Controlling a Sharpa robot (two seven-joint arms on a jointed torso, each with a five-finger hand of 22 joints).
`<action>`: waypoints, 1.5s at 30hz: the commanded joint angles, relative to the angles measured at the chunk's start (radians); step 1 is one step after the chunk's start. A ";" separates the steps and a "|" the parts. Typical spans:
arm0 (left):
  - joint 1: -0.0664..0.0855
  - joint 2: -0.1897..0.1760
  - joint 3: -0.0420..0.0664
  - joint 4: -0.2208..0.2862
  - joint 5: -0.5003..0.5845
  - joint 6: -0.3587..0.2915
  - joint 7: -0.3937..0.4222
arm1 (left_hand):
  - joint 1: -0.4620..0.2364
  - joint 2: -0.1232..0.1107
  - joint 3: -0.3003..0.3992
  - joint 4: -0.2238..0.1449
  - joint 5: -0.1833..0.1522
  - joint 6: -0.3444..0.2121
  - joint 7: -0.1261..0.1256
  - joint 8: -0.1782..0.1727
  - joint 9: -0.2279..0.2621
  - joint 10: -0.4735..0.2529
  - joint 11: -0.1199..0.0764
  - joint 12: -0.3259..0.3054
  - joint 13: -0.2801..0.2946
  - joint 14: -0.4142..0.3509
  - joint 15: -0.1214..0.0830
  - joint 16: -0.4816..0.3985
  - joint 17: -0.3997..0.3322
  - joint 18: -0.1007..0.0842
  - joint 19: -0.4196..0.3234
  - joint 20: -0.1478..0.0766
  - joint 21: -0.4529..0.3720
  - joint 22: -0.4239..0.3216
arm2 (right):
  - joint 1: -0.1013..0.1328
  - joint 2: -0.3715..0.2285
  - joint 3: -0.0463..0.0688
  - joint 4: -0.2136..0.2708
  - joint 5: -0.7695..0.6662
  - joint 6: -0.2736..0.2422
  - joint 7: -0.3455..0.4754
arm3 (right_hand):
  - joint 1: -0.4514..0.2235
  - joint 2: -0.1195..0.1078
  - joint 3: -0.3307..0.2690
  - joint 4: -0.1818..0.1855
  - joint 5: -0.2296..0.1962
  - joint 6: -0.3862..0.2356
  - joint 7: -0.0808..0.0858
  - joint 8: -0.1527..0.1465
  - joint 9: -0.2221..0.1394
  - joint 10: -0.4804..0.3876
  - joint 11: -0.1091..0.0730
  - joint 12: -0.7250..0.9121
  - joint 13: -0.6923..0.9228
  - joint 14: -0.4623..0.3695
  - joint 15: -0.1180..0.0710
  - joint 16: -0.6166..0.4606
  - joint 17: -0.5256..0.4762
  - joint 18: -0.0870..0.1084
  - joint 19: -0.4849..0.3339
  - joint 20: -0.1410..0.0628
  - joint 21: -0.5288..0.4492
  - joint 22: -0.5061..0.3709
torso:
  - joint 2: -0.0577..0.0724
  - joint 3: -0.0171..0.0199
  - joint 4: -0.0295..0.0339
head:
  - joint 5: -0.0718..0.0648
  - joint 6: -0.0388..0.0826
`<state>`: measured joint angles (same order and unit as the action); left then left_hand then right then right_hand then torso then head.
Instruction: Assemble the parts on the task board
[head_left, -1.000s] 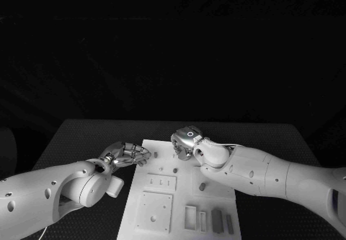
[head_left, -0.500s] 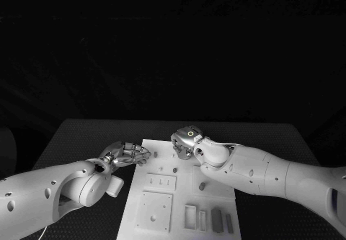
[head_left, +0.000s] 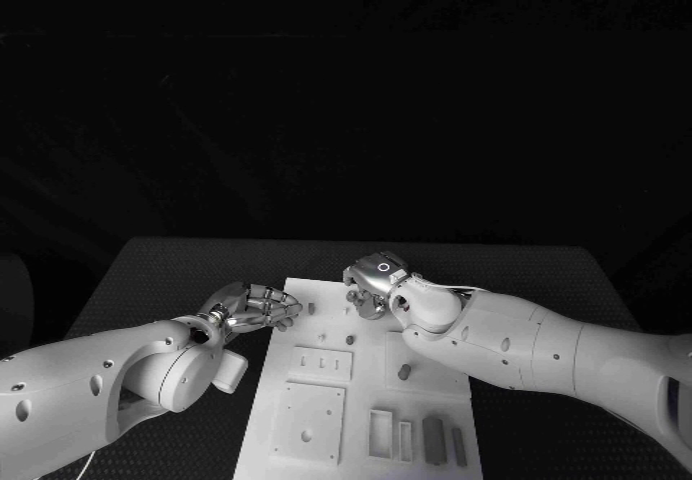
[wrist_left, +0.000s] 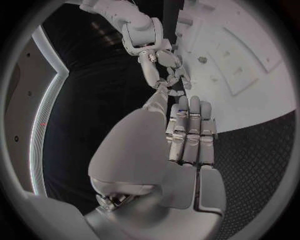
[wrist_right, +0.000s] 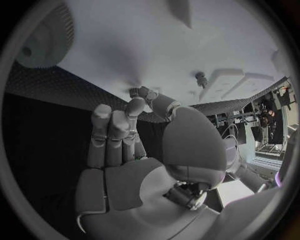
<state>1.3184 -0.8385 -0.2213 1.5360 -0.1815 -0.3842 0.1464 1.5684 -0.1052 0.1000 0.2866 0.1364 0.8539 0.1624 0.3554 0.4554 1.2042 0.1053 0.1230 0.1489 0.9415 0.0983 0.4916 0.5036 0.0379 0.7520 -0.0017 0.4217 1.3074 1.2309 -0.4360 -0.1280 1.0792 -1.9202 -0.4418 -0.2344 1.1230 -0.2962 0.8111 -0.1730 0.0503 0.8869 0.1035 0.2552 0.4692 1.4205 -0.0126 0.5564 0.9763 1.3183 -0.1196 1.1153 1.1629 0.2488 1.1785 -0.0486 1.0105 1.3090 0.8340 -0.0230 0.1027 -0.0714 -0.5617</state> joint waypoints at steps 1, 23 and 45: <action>0.001 0.001 0.001 0.000 -0.004 0.011 0.005 | 0.012 0.001 -0.005 0.001 -0.003 0.004 0.002 -0.006 0.001 0.006 0.002 -0.003 0.001 -0.001 0.002 -0.005 0.001 0.020 -0.005 0.002 0.006 0.019 | 0.000 -0.016 0.000 0.019 0.007 -0.005 0.009 | -0.010 -0.002 -0.002 -0.003 -0.002 -0.004 0.000 -0.005 0.000 -0.002 0.002 -0.005 -0.001 0.000 0.004 -0.005 -0.001 0.013 -0.006 -0.002 0.003 0.008 | 0.000 -0.0008 0.0004 | -0.001 -0.001; 0.001 -0.011 0.001 -0.038 -0.004 0.014 0.015 | 0.015 0.001 -0.005 0.000 -0.003 0.005 0.002 -0.007 0.002 0.008 0.002 -0.005 0.001 -0.001 0.002 -0.006 0.002 0.020 -0.005 0.002 0.006 0.018 | 0.055 -0.328 0.064 0.284 0.366 0.066 0.176 | -0.037 0.000 -0.068 -0.046 0.000 -0.006 0.019 0.024 0.022 -0.335 0.030 0.001 0.020 -0.117 0.030 -0.023 -0.028 0.013 -0.126 0.039 -0.026 0.015 | -0.009 0.0153 -0.0349 | 0.003 0.032; 0.001 -0.002 0.001 -0.045 -0.004 0.026 0.012 | 0.015 0.001 -0.006 0.001 -0.003 0.005 0.002 -0.008 0.002 0.008 0.002 -0.006 0.002 -0.001 0.002 -0.007 0.003 0.020 -0.006 0.002 0.006 0.018 | 0.021 -0.278 0.062 0.131 0.320 0.143 0.165 | -0.015 0.004 -0.083 0.029 0.001 0.007 0.030 0.023 0.012 -0.228 0.033 0.535 0.278 0.022 0.031 0.139 0.043 0.013 0.030 -0.033 0.070 0.012 | -0.008 0.0264 -0.0435 | 0.002 0.024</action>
<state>1.3184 -0.8428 -0.2213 1.4886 -0.1816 -0.3771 0.1490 1.5763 -0.1053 0.1000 0.2866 0.1364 0.8539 0.1624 0.3515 0.4558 1.2042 0.1053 0.1230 0.1493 0.9415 0.0983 0.4916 0.5059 0.0376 0.7521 -0.0016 0.4218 1.3077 1.2542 -0.7188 -0.0661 1.2172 -1.6060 -0.3227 -0.0869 1.1165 -0.2920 0.7325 -0.1432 0.0503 0.8993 0.1290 0.2813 0.4822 1.1905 0.0176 1.0871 1.2538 1.3311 -0.0895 1.2510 1.2041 0.1937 1.1907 -0.0702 1.0747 1.3091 0.8258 0.0040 0.0584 -0.0705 -0.5363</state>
